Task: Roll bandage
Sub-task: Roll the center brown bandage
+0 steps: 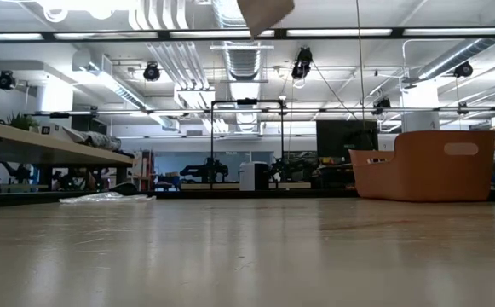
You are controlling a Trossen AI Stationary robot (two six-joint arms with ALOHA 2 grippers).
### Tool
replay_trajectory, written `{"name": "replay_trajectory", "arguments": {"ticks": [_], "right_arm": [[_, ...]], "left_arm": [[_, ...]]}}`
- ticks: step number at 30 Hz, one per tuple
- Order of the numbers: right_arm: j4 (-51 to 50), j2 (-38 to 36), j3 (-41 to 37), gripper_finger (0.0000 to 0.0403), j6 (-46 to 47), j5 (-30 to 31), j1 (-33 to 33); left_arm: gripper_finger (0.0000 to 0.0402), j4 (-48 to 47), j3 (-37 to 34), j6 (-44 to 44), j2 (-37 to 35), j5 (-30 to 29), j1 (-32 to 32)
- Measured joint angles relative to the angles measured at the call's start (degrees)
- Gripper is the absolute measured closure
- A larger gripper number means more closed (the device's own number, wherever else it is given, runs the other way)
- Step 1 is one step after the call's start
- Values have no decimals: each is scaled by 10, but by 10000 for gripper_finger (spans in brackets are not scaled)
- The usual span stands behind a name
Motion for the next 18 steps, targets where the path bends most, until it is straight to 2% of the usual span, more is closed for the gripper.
{"name": "replay_trajectory", "arguments": {"ticks": [5,8,18], "right_arm": [[3,22,32,81,149,-66,0],[7,34,45,88,208,-91,0],[7,57,48,91,321,-92,-2]], "left_arm": [[320,-22,7,30,1,-1,-1],[320,-43,6,51,1,-2,0],[319,-69,-16,97,1,-2,-6]]}}
